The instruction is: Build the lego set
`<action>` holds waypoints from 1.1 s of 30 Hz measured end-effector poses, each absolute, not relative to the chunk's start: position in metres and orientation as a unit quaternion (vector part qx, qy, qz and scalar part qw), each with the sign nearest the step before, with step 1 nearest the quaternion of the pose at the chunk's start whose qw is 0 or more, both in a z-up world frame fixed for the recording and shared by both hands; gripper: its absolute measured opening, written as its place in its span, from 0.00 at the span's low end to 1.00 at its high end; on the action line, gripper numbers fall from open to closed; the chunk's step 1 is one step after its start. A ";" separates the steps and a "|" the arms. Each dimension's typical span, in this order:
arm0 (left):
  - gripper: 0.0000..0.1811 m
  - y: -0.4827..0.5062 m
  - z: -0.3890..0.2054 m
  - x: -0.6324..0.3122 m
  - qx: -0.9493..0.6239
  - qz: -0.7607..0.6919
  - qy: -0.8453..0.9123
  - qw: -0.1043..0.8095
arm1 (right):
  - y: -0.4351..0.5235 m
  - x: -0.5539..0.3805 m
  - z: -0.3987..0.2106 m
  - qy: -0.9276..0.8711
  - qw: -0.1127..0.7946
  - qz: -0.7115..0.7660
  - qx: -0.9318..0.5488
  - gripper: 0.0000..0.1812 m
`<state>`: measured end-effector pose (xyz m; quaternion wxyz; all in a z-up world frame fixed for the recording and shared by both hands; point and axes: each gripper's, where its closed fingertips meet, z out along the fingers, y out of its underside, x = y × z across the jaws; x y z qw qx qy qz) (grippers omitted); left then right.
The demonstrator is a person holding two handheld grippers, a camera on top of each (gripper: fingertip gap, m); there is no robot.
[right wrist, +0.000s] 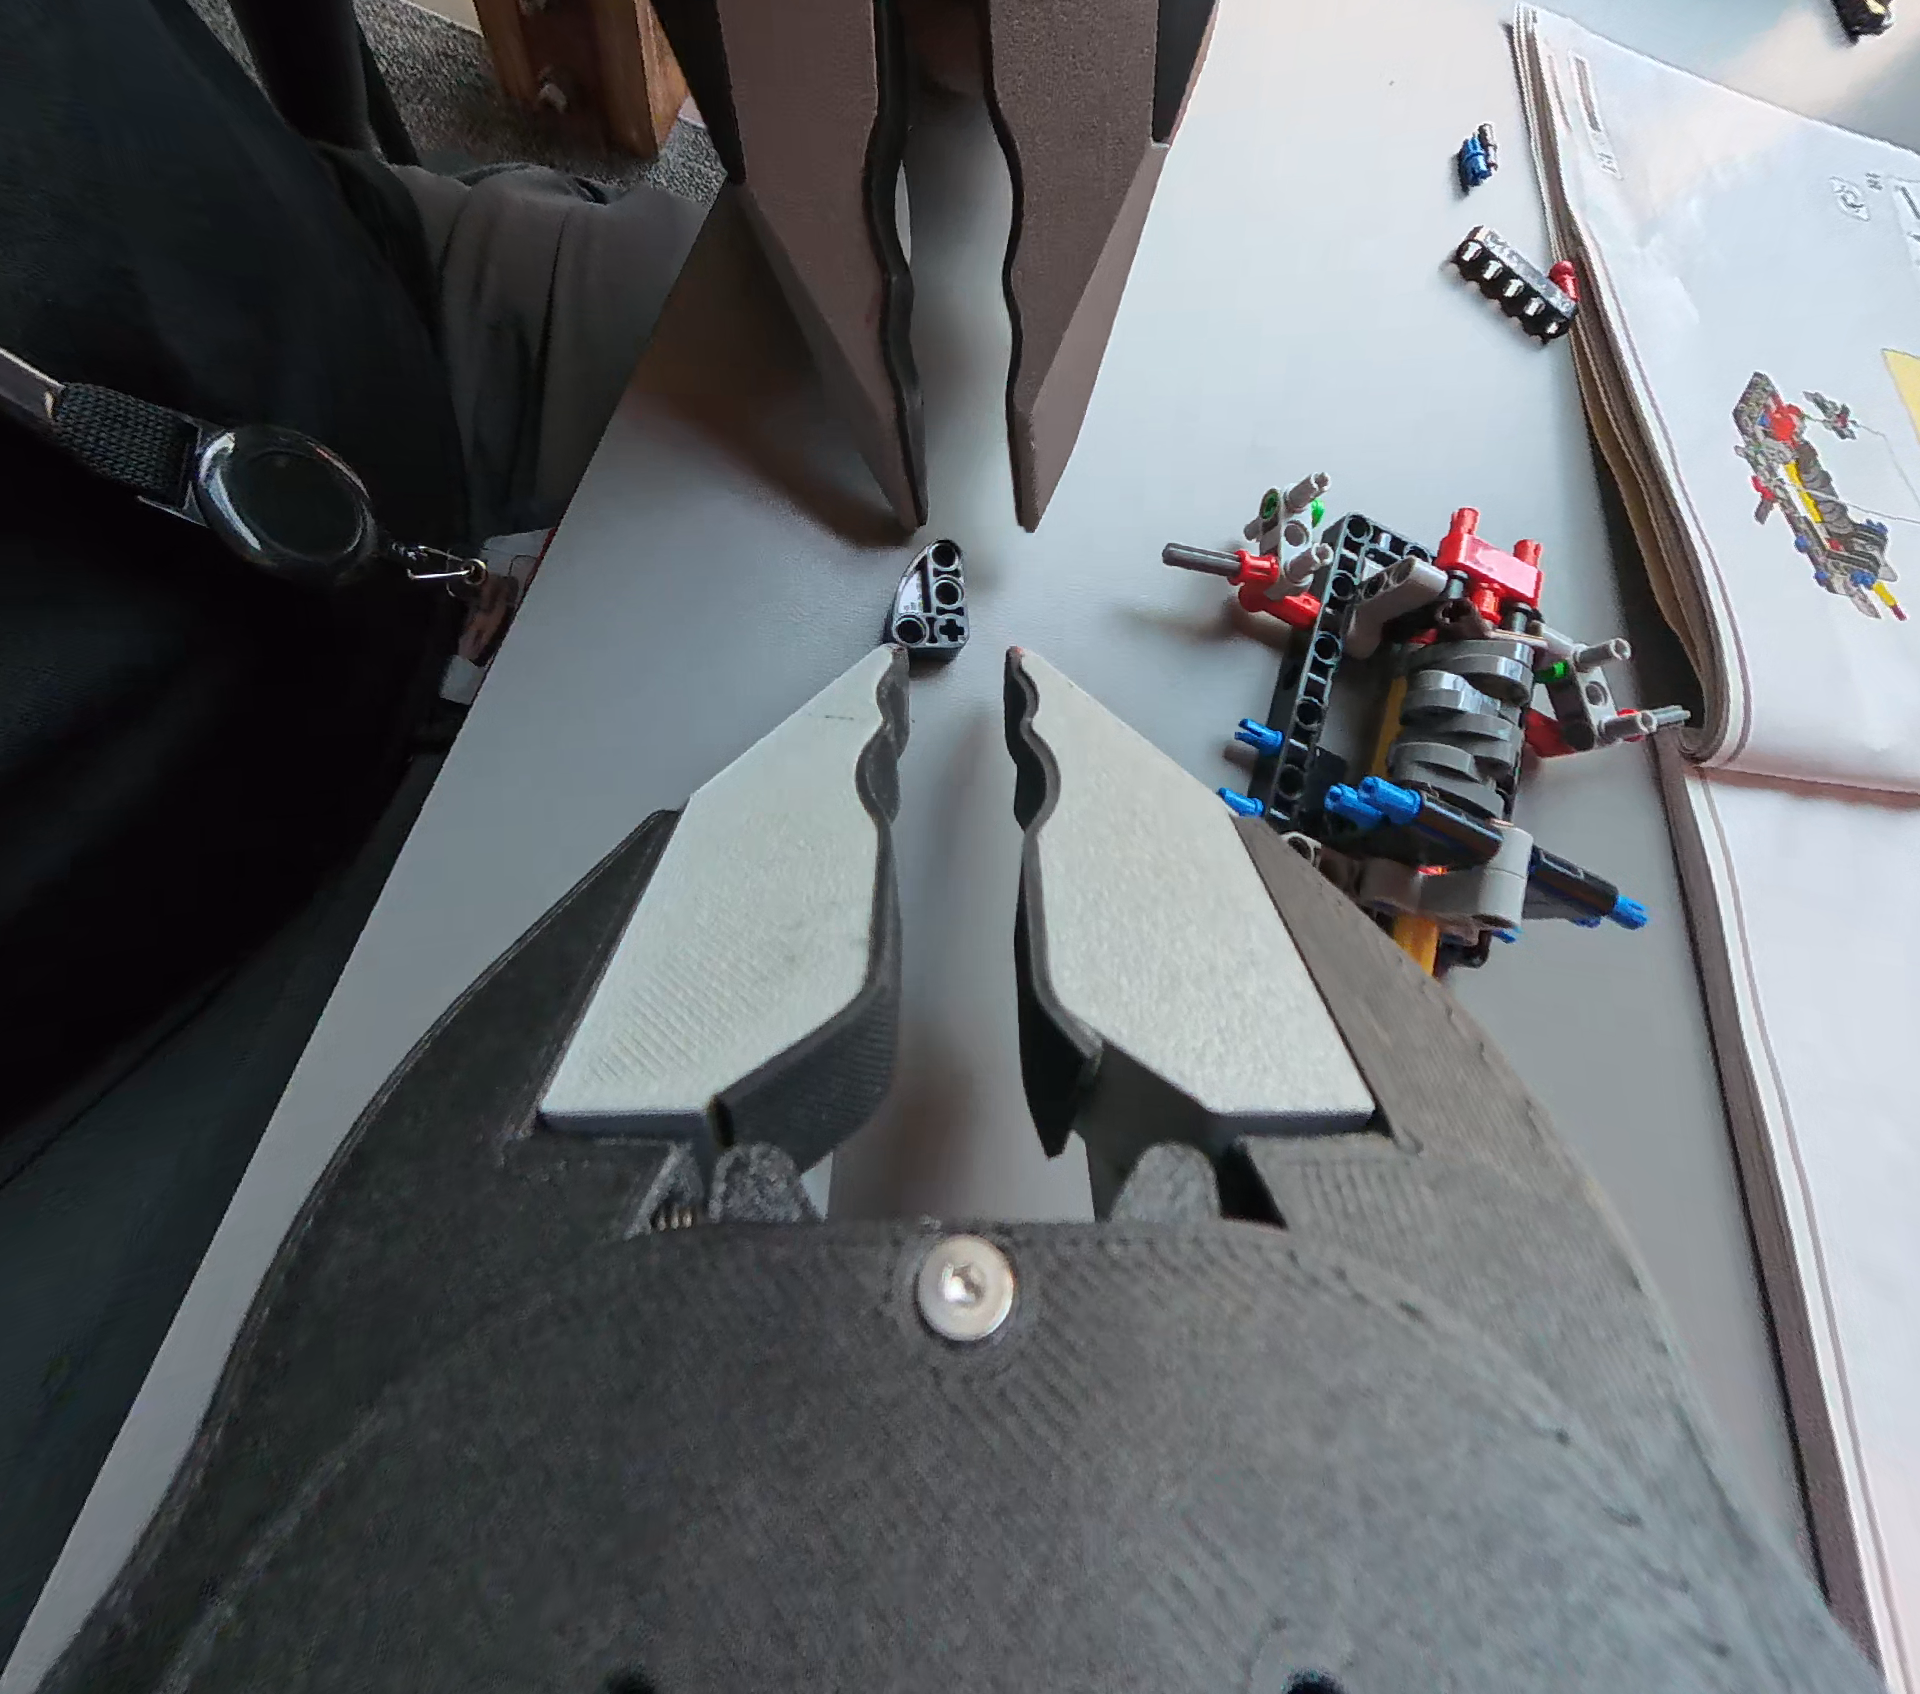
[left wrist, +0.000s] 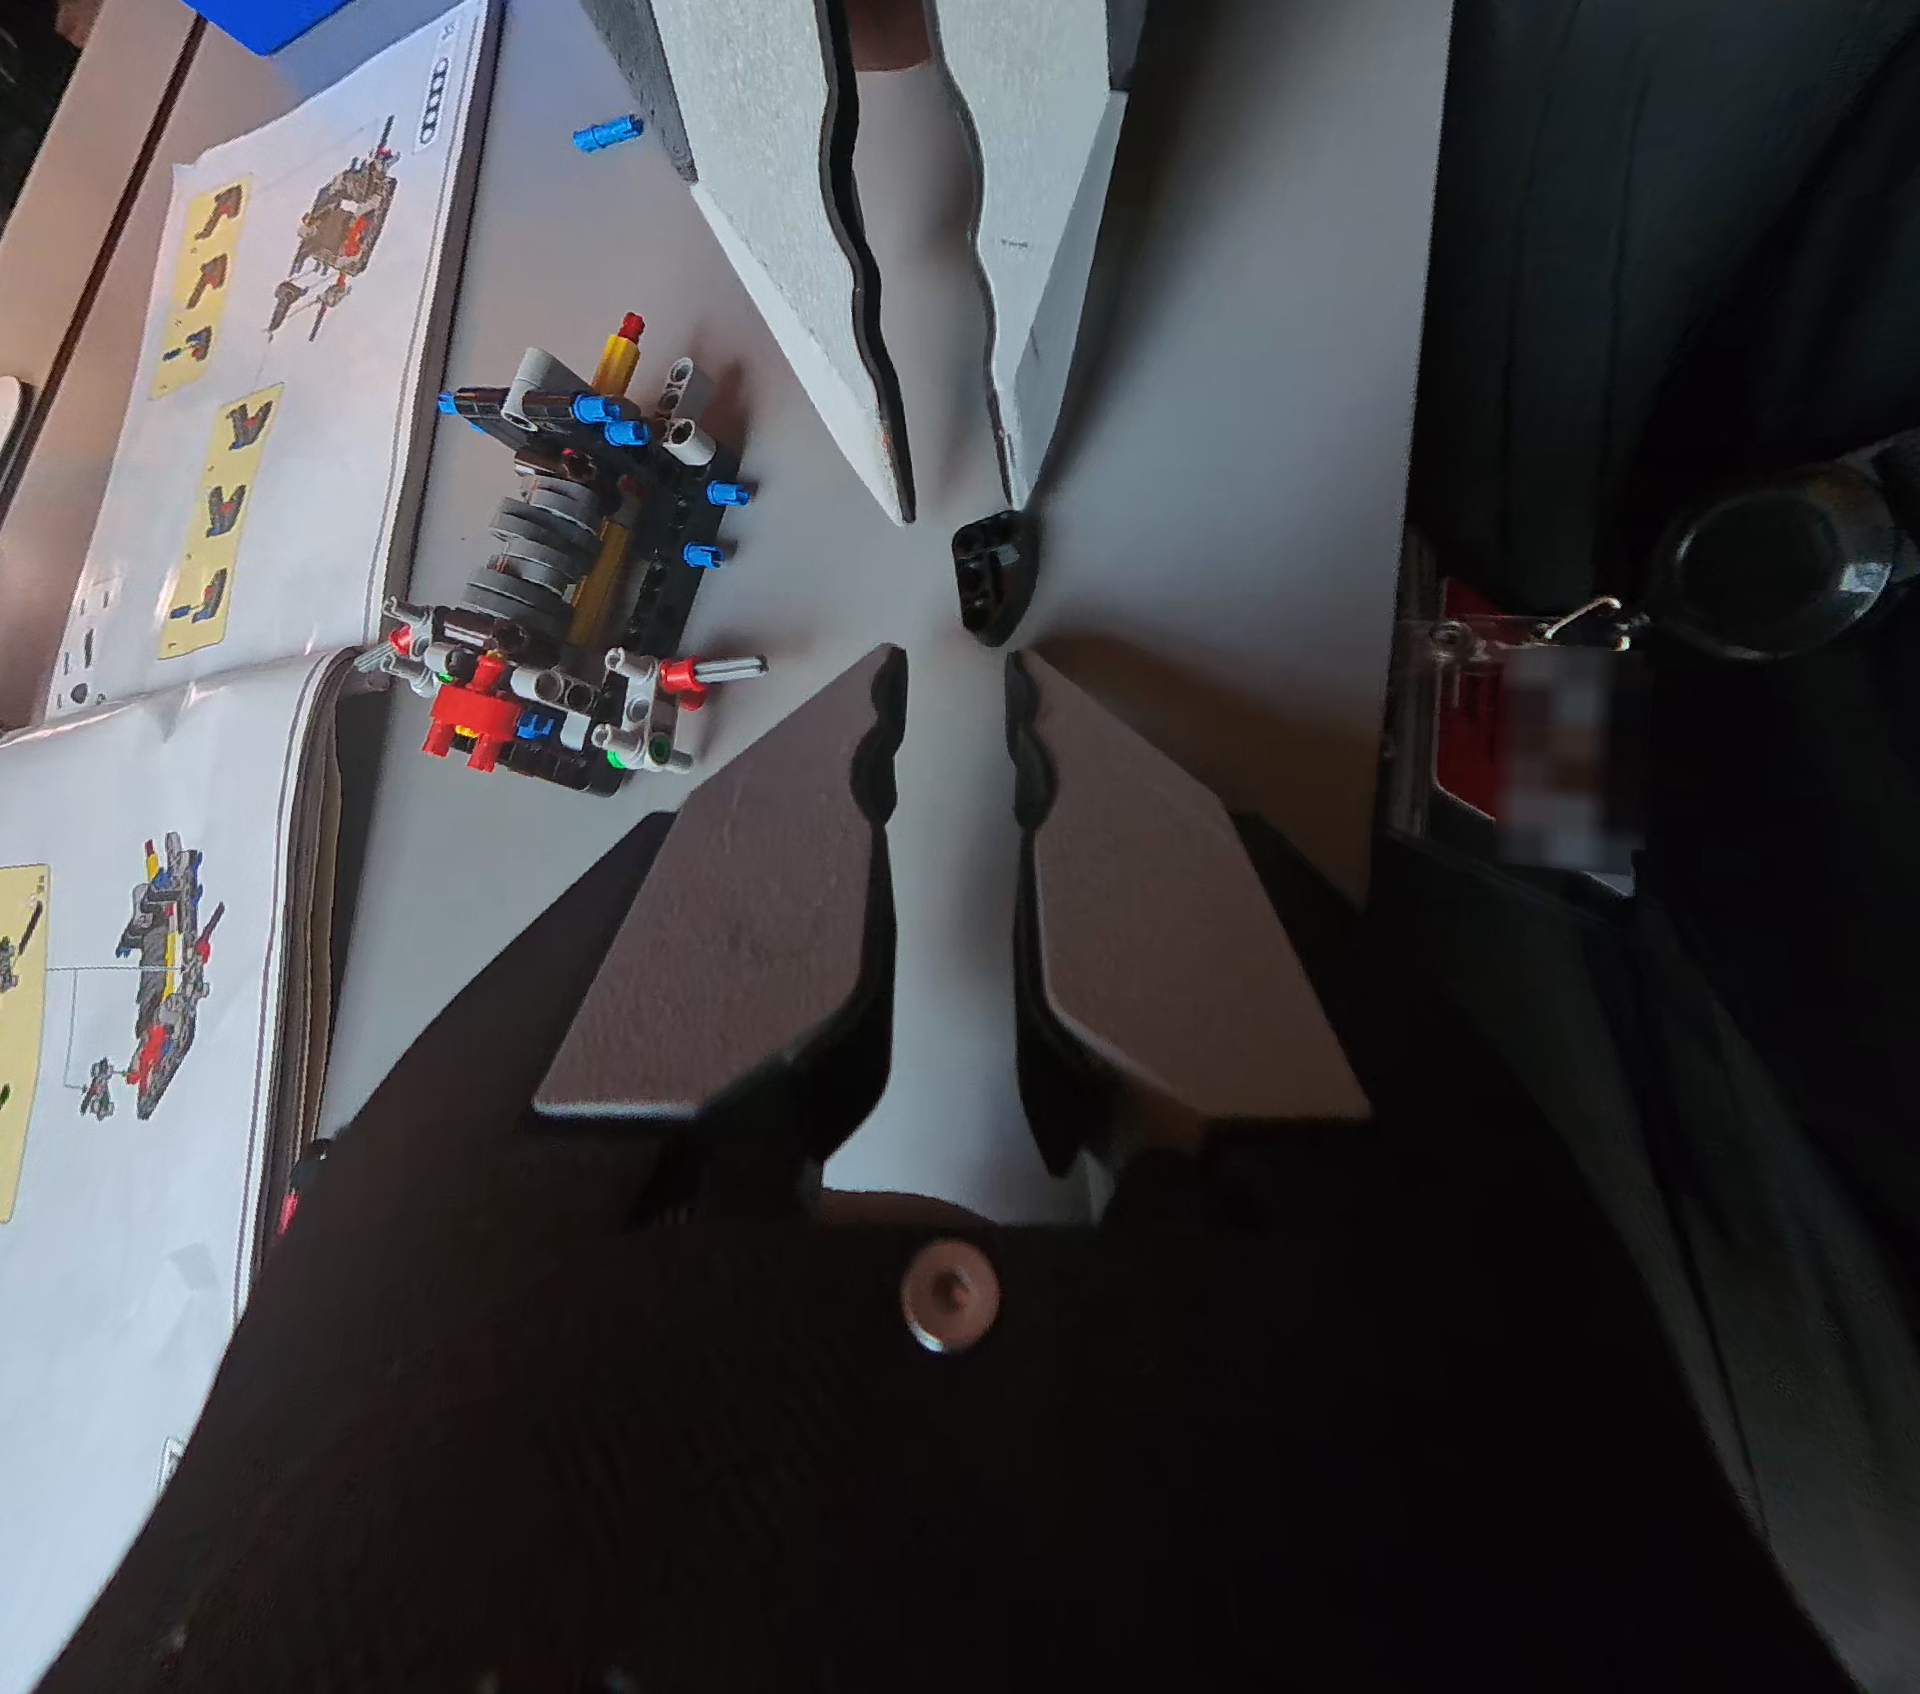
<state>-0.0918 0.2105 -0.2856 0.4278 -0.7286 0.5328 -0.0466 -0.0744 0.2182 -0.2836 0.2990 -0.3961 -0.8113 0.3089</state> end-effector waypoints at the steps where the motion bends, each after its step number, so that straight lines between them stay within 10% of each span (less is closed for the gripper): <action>1: 0.09 0.210 -0.286 -0.092 -0.729 -0.047 0.533 0.428 | 0.218 -0.074 -0.283 -0.810 0.300 0.310 -0.397 0.08; 33: 0.07 0.214 -0.286 -0.102 -0.739 -0.049 0.521 0.423 | 0.232 -0.051 -0.238 -0.722 0.364 0.419 -0.414 0.08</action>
